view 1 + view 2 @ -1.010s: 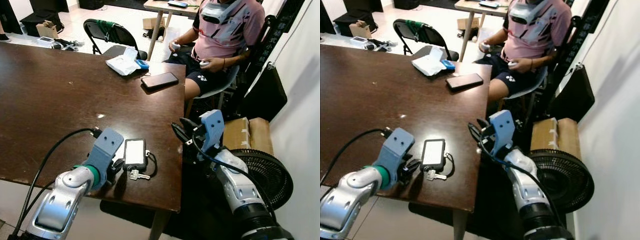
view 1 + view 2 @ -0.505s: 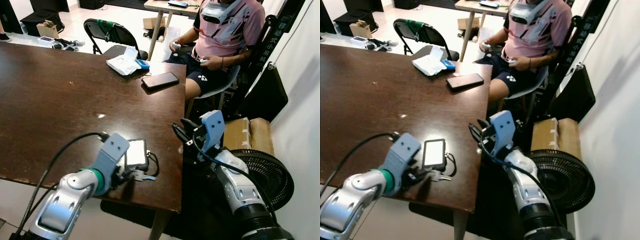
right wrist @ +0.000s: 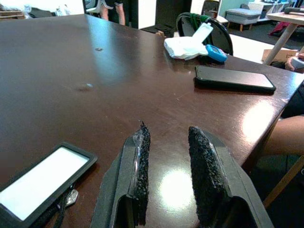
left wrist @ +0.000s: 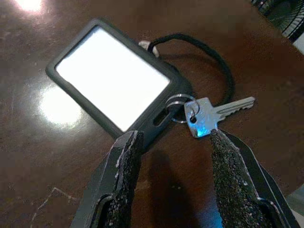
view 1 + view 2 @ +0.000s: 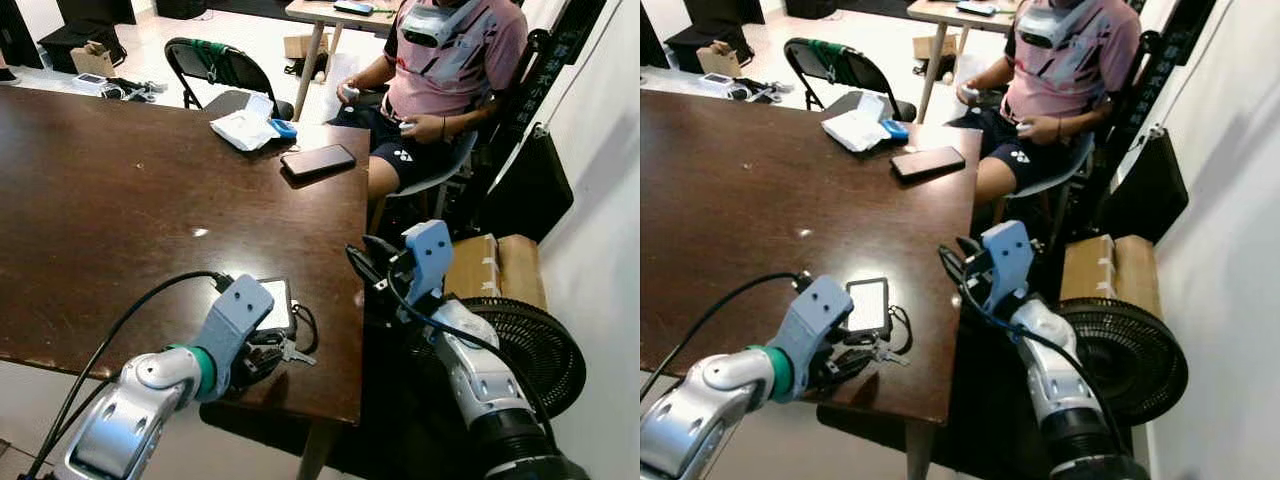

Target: Hang keys on a hook

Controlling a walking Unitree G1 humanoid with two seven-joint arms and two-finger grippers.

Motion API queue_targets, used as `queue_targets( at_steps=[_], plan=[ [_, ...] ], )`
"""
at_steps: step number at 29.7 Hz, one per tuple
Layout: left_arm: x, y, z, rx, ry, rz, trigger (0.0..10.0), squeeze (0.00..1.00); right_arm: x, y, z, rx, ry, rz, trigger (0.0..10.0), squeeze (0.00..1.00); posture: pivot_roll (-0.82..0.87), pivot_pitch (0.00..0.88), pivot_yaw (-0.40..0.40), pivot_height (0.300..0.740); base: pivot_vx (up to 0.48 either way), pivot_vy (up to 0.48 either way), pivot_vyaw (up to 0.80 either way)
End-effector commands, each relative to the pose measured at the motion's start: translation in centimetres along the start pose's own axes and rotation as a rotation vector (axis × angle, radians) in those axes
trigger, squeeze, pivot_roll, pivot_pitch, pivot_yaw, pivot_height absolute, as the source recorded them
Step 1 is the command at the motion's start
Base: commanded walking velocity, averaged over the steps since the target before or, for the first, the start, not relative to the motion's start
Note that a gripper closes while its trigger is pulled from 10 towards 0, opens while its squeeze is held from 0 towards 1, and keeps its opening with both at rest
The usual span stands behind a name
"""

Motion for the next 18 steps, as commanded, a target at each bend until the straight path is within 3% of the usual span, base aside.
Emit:
queue_targets(
  at_steps=[1,6,7,11,18],
  plan=[
    [-0.5,-1.3,0.2,0.041,-0.012,-0.006,9.6,0.00,-0.1,-0.4,-0.3,0.009,-0.004,0.008,10.0,0.00,0.09,0.131,0.066,0.740,0.000,0.000,0.00],
    [-0.3,-1.4,0.6,0.053,-0.005,-0.007,9.5,0.00,-0.1,-0.4,-0.3,0.009,-0.006,0.008,10.0,0.00,0.09,0.133,0.069,0.740,0.000,0.000,0.00],
    [-0.1,-1.3,0.8,0.056,-0.003,-0.005,10.0,0.00,-0.1,-0.4,-0.3,0.010,-0.007,0.008,10.0,0.00,0.09,0.134,0.071,0.740,0.000,0.000,0.00],
    [0.2,-1.1,1.2,0.057,0.000,0.000,10.0,0.00,0.0,-0.4,-0.4,0.010,-0.008,0.008,10.0,0.00,0.09,0.135,0.075,0.740,0.000,0.000,0.00],
    [1.2,0.2,2.1,0.034,0.024,0.023,10.0,0.00,-0.1,-0.5,-0.5,0.010,-0.015,0.009,10.0,0.00,0.09,0.137,0.080,0.740,0.000,0.000,0.00]
  ],
)
Point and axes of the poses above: a point about 5 cm out from each wrist's last joint towards the gripper, its own z axis pointing out of the wrist towards the gripper, its own y axis along the axis of the wrist's last joint, x = y × z, the point moved 6 cm from there along z, pointing out of the wrist towards the gripper, and after that the axes turned 1 degree about z, right-handed, at the moved point
